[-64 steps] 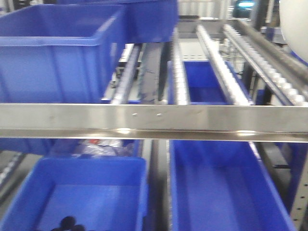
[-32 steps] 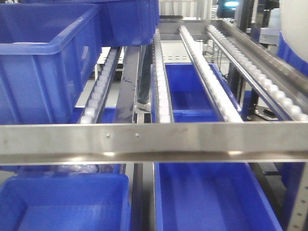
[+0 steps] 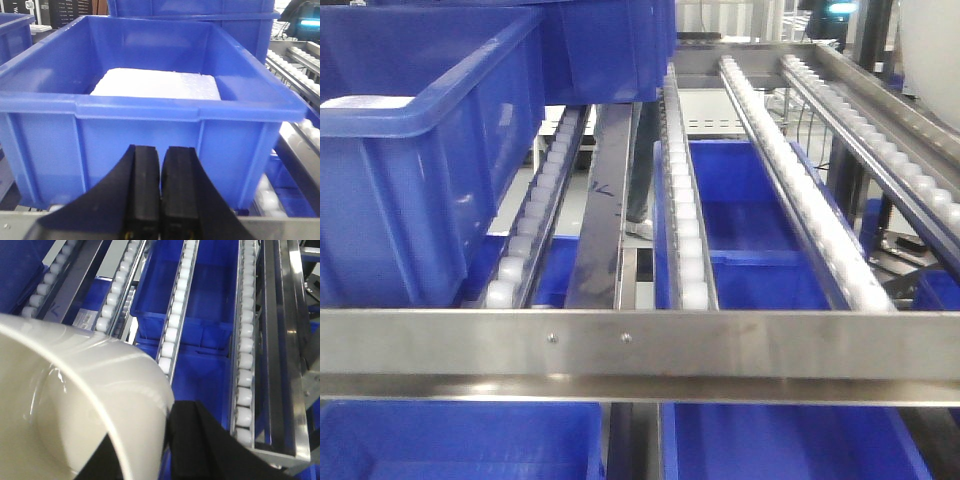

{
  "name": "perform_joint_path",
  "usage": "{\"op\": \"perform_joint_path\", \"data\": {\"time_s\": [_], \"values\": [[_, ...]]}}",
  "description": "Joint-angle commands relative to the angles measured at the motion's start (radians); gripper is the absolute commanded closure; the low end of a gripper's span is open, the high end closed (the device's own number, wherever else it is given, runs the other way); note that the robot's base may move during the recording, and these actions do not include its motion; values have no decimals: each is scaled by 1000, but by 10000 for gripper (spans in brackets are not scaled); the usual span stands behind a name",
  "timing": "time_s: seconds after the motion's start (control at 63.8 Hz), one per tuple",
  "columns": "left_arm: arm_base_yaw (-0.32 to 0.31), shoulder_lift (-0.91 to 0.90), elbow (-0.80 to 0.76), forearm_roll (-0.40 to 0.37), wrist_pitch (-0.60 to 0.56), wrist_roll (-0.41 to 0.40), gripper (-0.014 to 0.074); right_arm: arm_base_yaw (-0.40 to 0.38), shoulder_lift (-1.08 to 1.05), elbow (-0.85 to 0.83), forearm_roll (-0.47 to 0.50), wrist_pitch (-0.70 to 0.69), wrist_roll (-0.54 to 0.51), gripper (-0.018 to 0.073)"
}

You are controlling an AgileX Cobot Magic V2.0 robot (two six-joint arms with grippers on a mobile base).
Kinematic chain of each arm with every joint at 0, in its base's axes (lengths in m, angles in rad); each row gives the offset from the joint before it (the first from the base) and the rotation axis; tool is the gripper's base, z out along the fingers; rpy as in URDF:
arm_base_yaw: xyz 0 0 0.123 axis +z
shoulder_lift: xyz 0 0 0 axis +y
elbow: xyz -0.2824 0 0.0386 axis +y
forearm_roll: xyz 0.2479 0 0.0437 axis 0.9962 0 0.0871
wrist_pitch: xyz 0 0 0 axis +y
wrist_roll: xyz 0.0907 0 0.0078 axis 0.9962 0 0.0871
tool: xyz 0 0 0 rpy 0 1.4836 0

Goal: Move white bin to right shelf second layer
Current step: 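Approach the shelf's second layer, holding the white bin above it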

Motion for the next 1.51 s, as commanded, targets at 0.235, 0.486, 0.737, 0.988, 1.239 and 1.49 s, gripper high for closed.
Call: {"op": "perform_joint_path", "data": {"time_s": [0.235,0.486,0.737,0.988,1.239,1.49], "values": [[-6,-2,37,-1,-86,-7,512,-7,2,-30,0,-93,2,503],[-6,-2,37,-1,-86,-7,512,-7,2,-30,0,-93,2,503],[-6,-2,37,-1,-86,-7,512,-7,2,-30,0,-93,2,503],[-6,-2,37,-1,-86,-7,512,-7,2,-30,0,-93,2,503],[-6,-2,37,-1,-86,-7,512,-7,2,-30,0,-93,2,503],[-6,-2,37,-1,-86,-7,512,-7,2,-30,0,-93,2,503]]}}
